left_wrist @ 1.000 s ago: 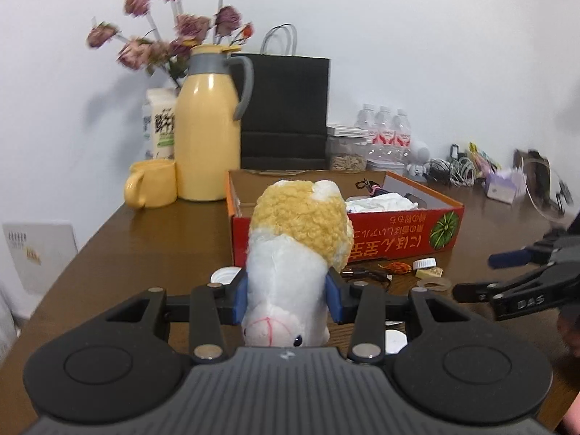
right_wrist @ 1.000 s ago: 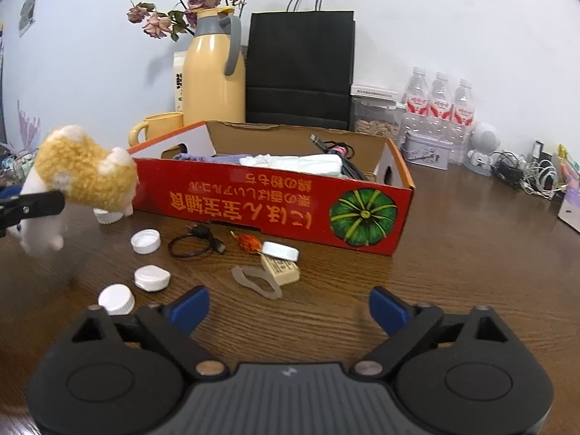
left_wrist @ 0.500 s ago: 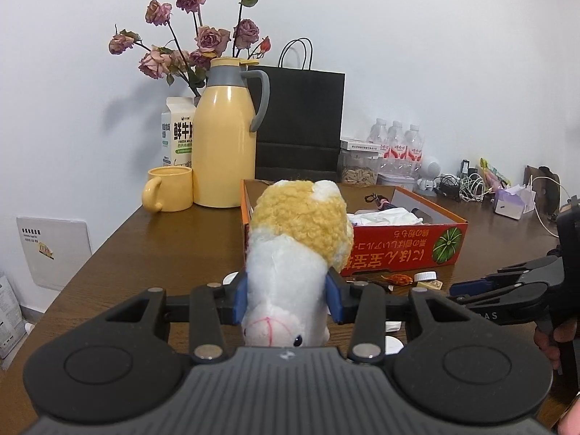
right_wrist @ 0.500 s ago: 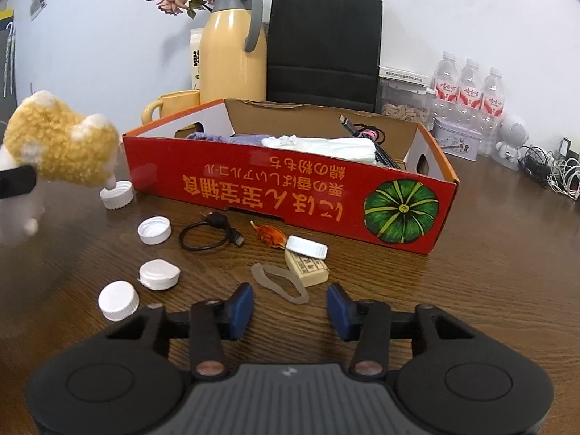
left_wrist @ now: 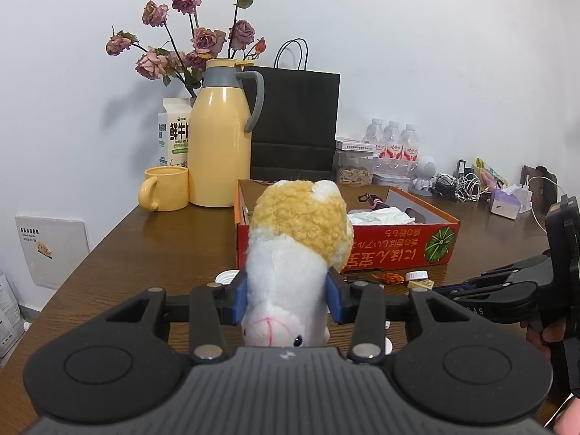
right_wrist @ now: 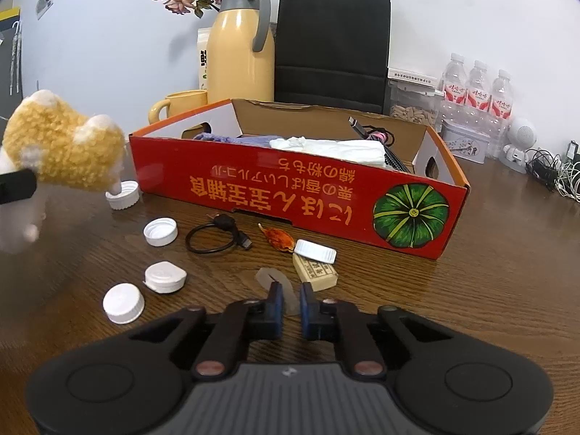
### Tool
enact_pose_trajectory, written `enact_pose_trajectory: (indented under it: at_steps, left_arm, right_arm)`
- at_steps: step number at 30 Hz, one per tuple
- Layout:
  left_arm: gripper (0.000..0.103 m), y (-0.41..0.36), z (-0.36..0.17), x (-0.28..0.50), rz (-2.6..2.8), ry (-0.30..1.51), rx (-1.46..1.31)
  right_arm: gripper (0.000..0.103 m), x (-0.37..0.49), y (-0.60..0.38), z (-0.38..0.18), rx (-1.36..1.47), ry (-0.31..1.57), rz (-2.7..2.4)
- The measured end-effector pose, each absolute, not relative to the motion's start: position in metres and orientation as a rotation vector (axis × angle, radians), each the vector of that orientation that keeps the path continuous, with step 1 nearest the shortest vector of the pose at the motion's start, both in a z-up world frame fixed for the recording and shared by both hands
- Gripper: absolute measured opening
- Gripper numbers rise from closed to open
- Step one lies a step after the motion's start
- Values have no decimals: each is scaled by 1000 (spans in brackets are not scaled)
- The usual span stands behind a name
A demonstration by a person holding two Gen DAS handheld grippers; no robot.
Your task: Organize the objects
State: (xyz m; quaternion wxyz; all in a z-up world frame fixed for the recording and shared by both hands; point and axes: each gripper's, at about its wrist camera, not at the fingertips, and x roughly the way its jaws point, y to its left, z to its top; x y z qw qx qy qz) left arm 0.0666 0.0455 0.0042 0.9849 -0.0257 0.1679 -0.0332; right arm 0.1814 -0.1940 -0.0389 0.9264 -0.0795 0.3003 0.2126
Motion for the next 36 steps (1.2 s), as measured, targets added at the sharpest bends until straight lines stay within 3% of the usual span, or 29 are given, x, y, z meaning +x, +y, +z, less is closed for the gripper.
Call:
enact_pose_trajectory:
  at_steps: [18,36]
  left_arm:
    - [42,36,19,78,-73,295,-42]
    - [42,10,51,155,-52,239,-75]
  right_arm:
    - [3,164,-201,-7,-148,472,461]
    - [3,216,-179,50,-68,309,458]
